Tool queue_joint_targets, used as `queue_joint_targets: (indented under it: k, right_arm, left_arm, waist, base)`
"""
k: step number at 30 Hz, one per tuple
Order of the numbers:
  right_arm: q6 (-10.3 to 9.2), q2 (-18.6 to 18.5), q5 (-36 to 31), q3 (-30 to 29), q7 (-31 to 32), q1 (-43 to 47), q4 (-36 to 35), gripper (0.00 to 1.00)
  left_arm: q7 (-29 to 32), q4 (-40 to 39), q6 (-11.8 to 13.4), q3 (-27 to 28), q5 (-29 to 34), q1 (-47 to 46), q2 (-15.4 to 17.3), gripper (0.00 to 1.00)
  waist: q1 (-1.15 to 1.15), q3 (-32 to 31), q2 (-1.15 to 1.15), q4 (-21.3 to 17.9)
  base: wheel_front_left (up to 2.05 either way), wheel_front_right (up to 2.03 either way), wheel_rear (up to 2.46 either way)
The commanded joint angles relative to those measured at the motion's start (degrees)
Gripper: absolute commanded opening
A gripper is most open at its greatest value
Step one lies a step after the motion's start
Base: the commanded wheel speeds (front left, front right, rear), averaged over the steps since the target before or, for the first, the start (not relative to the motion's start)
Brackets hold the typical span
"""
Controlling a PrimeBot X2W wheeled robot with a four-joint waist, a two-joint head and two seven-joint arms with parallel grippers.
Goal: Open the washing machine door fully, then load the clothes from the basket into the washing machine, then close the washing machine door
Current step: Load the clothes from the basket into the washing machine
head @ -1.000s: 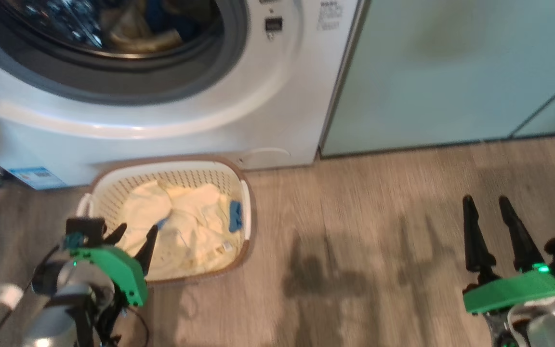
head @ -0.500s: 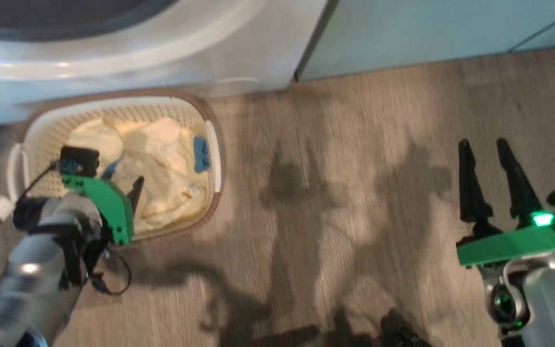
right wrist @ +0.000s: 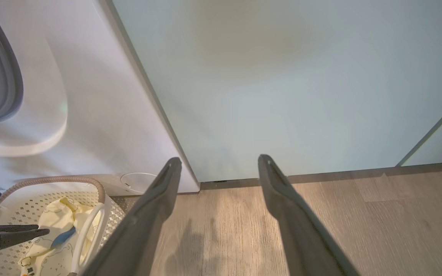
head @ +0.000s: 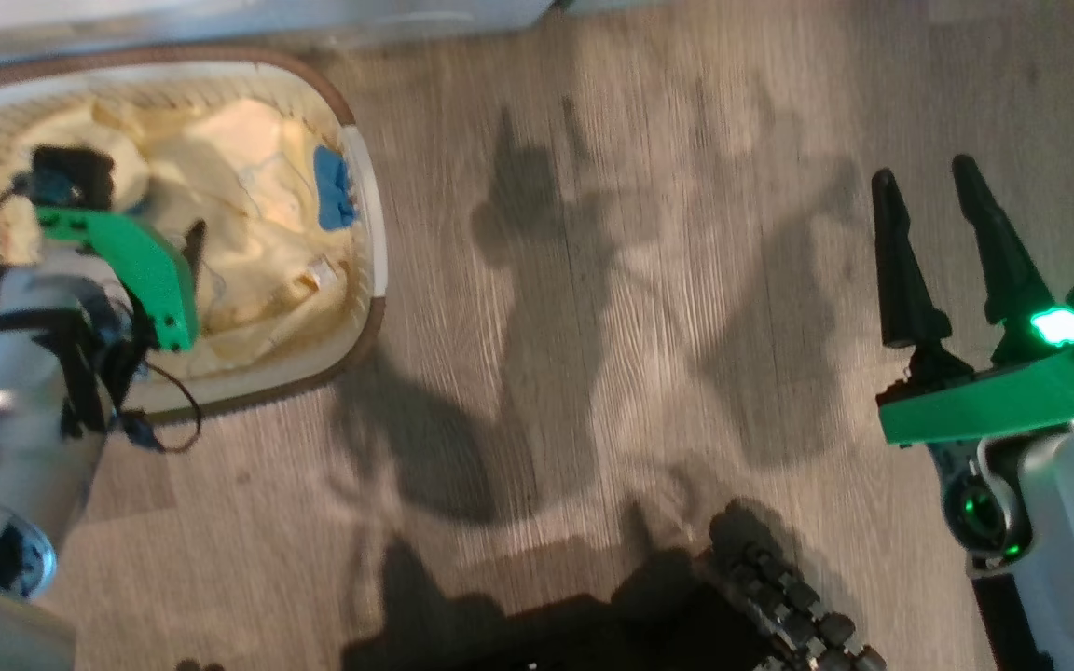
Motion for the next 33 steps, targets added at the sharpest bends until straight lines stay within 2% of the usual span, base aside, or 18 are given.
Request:
queue_joint_targets:
  k: [1,10,22,33]
  right_arm:
    - [0.02,-1.2,-0.3,0.9,-0.4,0.4,-1.8,1.00]
    - [0.02,-1.8,-0.6,0.3,-0.4,-1.7,-2.7,1.00]
    - [0.02,-1.4,-0.8,0.9,-0.4,-3.5,-3.3,1.00]
    - [0.02,-2.6,-1.7,0.0,-0.4,-2.1,-3.4,1.00]
  left_arm:
    - [-0.7,0.2,0.0,1.1,-0.3,-0.4,2.6,1.00]
    - [-0.3,4.4,0.0,0.0,-0.9,-5.3,2.4,1.00]
    - [1.8,4.3,0.0,-3.3,-1.6,-10.3,2.4,1.00]
    - [2.4,3.6,0.0,-6.3,-3.8,-11.6,1.3,1.00]
  waist:
    - [-0.01,2.4,0.00,-0.3]
    - [-0.01,7.1,0.00,-0.6]
    - [-0.01,13.3,0.00,-1.3]
    - [-0.01,15.3,0.00,0.2]
  base:
    - [0.00,0.00,0.00]
    - [0.00,0.00,0.00]
    - [0.00,0.00,0.00]
    - [0.00,0.00,0.00]
